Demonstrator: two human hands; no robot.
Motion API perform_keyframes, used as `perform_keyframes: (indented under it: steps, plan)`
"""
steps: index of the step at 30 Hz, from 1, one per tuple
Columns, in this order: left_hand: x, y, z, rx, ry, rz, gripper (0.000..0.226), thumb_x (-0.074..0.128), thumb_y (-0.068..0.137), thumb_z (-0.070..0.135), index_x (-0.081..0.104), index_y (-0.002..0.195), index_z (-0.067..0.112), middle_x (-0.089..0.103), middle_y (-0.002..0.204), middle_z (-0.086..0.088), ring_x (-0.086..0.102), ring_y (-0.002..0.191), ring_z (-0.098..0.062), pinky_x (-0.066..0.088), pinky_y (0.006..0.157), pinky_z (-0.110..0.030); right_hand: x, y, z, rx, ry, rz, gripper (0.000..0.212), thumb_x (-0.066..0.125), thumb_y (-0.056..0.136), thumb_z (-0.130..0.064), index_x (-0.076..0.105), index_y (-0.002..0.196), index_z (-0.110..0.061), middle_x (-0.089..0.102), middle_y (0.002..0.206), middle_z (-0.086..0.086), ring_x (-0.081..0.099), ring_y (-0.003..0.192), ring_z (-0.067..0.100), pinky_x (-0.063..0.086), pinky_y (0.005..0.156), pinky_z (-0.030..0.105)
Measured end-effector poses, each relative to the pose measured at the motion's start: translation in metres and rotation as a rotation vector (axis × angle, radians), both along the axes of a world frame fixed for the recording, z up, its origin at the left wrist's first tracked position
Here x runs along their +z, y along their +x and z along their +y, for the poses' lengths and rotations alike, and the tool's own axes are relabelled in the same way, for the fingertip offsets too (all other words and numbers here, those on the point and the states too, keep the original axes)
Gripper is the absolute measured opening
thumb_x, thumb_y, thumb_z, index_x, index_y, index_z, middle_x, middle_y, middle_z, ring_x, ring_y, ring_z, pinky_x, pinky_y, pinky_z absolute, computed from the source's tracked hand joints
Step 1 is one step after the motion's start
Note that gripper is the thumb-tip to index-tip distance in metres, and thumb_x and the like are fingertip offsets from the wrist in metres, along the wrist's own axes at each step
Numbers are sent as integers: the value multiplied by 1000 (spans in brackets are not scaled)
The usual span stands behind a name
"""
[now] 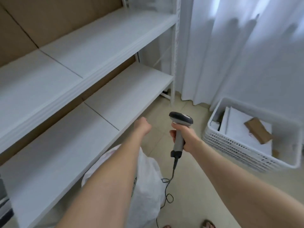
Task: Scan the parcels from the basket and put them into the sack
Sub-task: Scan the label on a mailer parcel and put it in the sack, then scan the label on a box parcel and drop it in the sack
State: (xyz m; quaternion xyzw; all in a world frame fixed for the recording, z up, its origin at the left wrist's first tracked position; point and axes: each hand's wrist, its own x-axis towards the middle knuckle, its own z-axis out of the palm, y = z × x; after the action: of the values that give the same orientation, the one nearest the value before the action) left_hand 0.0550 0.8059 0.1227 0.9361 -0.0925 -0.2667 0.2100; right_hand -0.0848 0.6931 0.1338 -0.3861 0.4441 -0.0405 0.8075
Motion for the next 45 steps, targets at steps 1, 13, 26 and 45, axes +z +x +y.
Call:
perform_keyframes:
  steps: [1, 13, 26, 45]
  plan:
    - [9, -4, -22, -31, -3, -11, 46, 54, 90, 11, 48, 136, 8, 47, 139, -14, 51, 122, -28, 42, 100, -31, 6, -9, -18, -40, 6, -8, 16, 70, 87, -11, 56, 96, -8, 62, 77, 10, 61, 61, 15, 50, 59, 27]
    - [53, -105, -322, -304, -31, -89, 49, 58, 90, 18, 46, 137, 8, 46, 141, -15, 44, 130, -29, 39, 106, -32, 19, -125, -265, -346, 78, -82, 18, 66, 90, -13, 58, 103, -3, 62, 70, 11, 57, 57, 17, 50, 61, 29]
    - [-23, -163, -556, -515, 53, 71, 53, 58, 91, 18, 41, 141, 6, 41, 144, -14, 41, 132, -27, 35, 104, -31, -54, -184, -483, -614, 203, 20, 17, 66, 90, -16, 61, 102, -5, 66, 67, 9, 61, 55, 13, 51, 52, 26]
    - [-329, -164, -792, -592, 229, 348, 64, 60, 91, 22, 29, 144, 3, 37, 145, -17, 44, 127, -31, 41, 86, -29, -333, -200, -700, -804, 401, 301, 20, 68, 88, -13, 60, 104, -3, 61, 81, 14, 62, 72, 22, 55, 58, 35]
